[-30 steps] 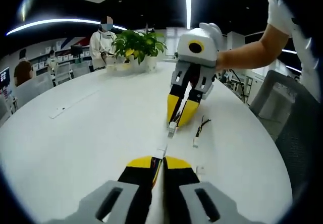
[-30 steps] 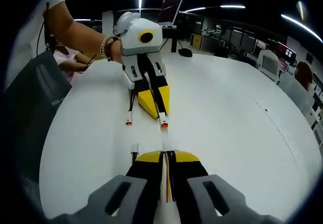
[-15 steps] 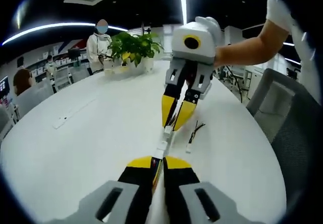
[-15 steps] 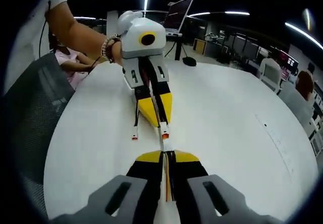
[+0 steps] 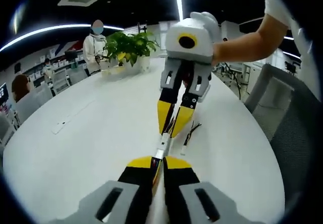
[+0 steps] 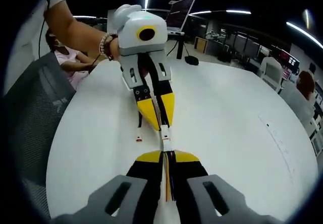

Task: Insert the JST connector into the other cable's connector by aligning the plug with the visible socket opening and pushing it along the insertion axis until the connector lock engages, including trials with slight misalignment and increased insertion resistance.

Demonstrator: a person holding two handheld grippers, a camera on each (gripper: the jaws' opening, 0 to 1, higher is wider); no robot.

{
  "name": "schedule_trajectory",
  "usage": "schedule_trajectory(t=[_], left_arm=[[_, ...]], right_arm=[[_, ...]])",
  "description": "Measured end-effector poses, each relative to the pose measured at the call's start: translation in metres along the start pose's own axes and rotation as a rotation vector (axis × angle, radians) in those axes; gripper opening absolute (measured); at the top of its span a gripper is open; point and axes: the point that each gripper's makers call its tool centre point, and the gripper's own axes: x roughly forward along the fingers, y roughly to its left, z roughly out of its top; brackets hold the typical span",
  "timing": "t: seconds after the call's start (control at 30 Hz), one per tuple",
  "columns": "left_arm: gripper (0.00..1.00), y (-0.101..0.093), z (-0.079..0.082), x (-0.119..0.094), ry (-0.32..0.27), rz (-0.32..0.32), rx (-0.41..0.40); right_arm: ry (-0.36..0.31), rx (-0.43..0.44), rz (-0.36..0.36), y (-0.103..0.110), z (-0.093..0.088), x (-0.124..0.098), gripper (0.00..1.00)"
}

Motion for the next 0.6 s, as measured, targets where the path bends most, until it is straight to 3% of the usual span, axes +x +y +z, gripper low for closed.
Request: schedule_trajectory(t=[0.6], left_arm=[[0.01,-0.0037,0.0041,0.0031,-0.003,-0.008,0.014]], right_arm=[[0.006,-0.009,0.008,0.0069,0.0015,-0.0011,0.04]])
